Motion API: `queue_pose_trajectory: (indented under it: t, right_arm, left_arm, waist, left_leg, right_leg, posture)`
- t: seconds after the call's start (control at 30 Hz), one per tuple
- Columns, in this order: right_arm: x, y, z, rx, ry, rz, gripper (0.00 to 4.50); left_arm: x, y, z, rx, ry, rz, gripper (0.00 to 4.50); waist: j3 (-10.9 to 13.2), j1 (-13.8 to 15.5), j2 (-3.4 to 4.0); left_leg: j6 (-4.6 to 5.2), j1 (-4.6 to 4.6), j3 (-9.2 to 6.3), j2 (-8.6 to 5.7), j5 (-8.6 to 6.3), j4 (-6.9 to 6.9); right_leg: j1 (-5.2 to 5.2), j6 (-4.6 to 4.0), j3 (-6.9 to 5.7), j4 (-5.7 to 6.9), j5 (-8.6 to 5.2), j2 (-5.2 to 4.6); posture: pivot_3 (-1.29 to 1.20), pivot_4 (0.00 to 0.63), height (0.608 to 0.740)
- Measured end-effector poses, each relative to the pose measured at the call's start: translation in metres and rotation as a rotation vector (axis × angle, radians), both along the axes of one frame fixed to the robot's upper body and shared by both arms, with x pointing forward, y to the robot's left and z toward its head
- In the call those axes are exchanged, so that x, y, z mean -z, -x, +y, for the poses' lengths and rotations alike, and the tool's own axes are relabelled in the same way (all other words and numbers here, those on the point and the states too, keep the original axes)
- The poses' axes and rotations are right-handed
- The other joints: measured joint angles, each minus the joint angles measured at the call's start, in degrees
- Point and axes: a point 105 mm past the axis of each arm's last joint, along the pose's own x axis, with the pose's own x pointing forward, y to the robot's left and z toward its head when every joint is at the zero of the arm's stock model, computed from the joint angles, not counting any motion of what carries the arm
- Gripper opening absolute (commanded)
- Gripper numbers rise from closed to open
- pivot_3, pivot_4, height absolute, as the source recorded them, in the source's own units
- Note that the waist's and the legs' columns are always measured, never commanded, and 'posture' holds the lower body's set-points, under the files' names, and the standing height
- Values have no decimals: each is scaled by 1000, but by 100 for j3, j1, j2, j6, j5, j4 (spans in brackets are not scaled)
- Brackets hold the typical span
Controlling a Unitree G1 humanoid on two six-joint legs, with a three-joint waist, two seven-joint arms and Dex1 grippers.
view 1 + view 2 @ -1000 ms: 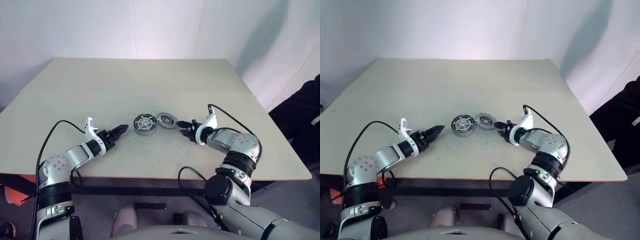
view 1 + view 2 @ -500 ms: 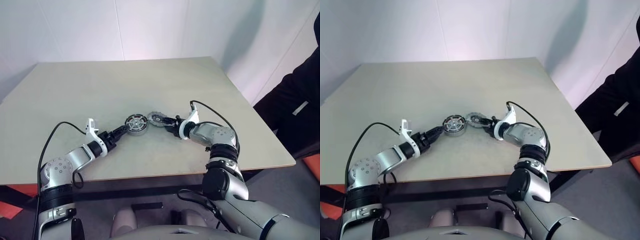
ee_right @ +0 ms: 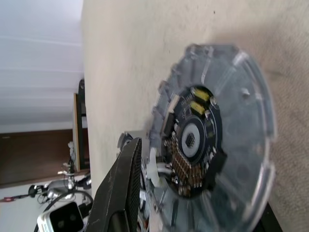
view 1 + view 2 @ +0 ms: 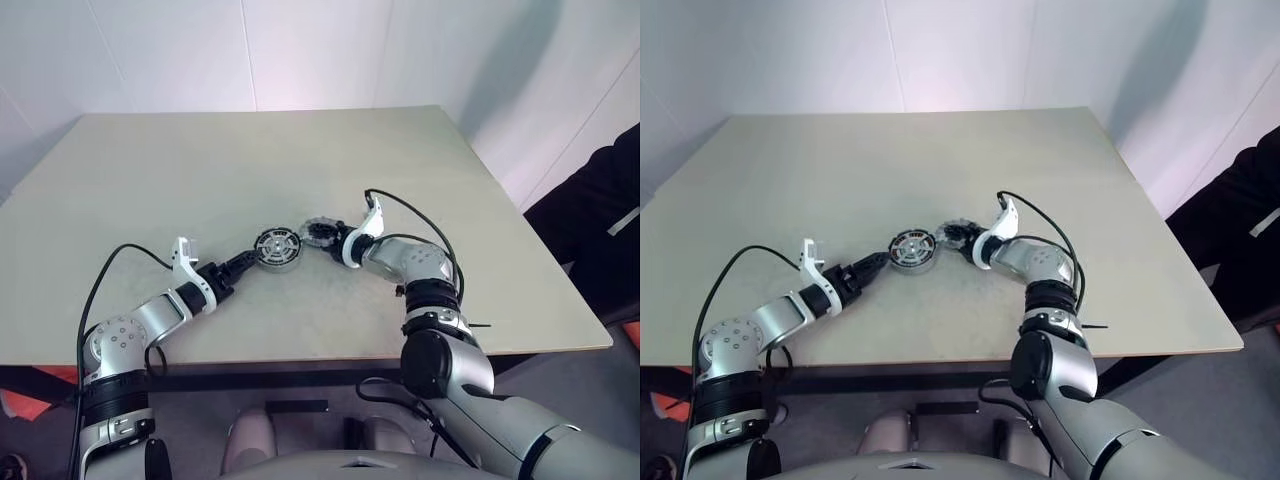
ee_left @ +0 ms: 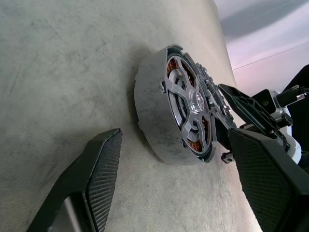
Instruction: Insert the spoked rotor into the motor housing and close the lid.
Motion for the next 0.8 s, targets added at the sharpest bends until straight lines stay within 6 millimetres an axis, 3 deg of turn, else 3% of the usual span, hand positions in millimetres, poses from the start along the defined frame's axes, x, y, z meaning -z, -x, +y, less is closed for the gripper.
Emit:
queue_pose_trajectory:
  t: [0.33, 0.57, 0.7, 0.8]
  right_arm:
    - [-4, -6, -5, 20, 9, -48, 2303]
    - [-7, -8, -5, 28, -10, -61, 55]
    - [-9, -8, -3, 14, -2, -79, 85]
    - [-12, -8, -1, 10, -16, -98, 1073]
  left_arm:
    - [0, 0, 0, 1, -2, 0, 3709]
    - [0, 0, 0, 1, -2, 0, 3709]
    - [0, 0, 0, 1, -3, 0, 3709]
    - [0, 0, 0, 2, -3, 1, 3709]
  waist:
    - [0, -1, 0]
    - [0, -1, 0]
    - [0, -1, -1]
    - [0, -4, -1]
  left_leg:
    - [0, 2, 0, 3, 0, 25]
    - [1, 0, 1, 3, 0, 24]
    - [1, 0, 1, 3, 0, 26]
    - [1, -1, 1, 3, 0, 26]
  right_leg:
    - [8, 30, 0, 7, -10, 0]
    - [6, 3, 0, 6, 5, 0]
    - [6, 4, 0, 6, 5, 0]
    - [6, 3, 0, 6, 6, 0]
  posture:
    - [0, 0, 740]
    - [0, 0, 740]
    - [0, 0, 740]
    - [0, 0, 740]
